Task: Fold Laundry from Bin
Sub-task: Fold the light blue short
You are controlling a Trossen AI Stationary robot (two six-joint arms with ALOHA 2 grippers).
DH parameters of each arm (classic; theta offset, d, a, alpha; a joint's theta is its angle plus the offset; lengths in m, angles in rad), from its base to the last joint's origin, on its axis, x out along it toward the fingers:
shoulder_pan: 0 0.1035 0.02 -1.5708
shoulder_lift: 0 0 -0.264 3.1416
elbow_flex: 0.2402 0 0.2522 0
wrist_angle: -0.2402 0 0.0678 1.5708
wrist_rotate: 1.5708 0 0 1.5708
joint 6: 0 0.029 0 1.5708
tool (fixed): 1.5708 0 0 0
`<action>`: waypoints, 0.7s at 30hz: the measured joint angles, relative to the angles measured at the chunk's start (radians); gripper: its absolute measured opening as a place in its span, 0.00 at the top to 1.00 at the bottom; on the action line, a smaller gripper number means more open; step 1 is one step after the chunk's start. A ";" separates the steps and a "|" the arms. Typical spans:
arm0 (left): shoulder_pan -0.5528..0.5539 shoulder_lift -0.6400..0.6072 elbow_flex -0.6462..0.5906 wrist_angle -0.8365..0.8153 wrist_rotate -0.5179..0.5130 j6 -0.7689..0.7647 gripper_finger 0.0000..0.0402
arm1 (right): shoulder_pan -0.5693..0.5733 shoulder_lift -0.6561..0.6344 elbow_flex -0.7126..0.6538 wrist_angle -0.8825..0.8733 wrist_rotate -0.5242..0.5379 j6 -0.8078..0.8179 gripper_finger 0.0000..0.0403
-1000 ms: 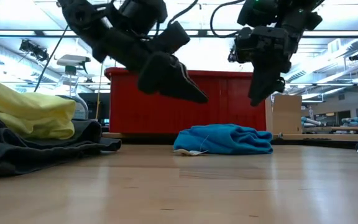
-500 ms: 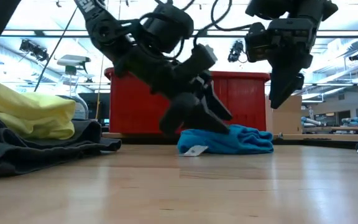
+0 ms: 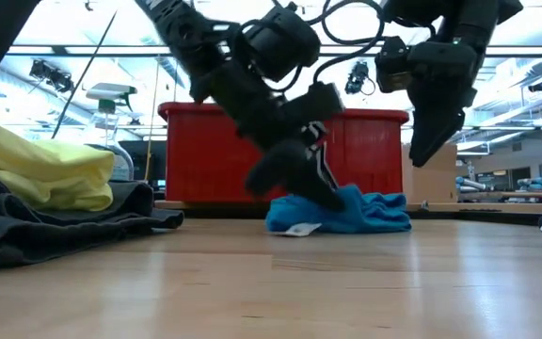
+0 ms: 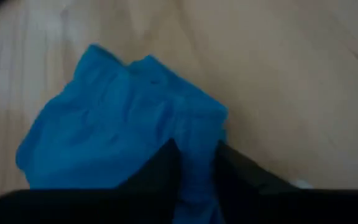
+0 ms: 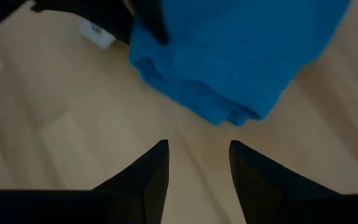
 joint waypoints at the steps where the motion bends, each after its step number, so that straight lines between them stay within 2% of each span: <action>1: 0.006 -0.008 0.021 -0.040 0.000 -0.050 0.84 | -0.004 0.000 0.000 0.000 0.017 0.005 0.57; 2: 0.012 -0.020 0.045 -0.095 0.000 -0.107 0.90 | -0.009 0.000 0.000 -0.003 0.031 0.011 0.57; 4: 0.023 -0.049 0.097 -0.205 -0.001 -0.216 0.96 | -0.019 -0.002 0.000 -0.002 0.039 0.019 0.57; 6: 0.034 -0.083 0.147 -0.301 -0.001 -0.273 0.95 | -0.029 -0.013 0.000 0.008 0.036 0.021 0.57; 8: 0.040 -0.119 0.193 -0.385 -0.001 -0.300 0.95 | -0.042 -0.040 0.007 0.036 -0.010 0.022 0.57; 12: 0.057 -0.216 0.270 -0.519 0.041 -0.338 0.96 | -0.052 -0.124 0.058 0.097 -0.070 -0.051 0.57; 16: 0.078 -0.318 0.363 -0.674 0.085 -0.395 0.96 | -0.056 -0.213 0.102 0.099 0.036 -0.157 0.57; 21: 0.113 -0.405 0.434 -0.737 0.098 -0.453 0.96 | -0.064 -0.282 0.105 0.143 0.165 -0.335 0.57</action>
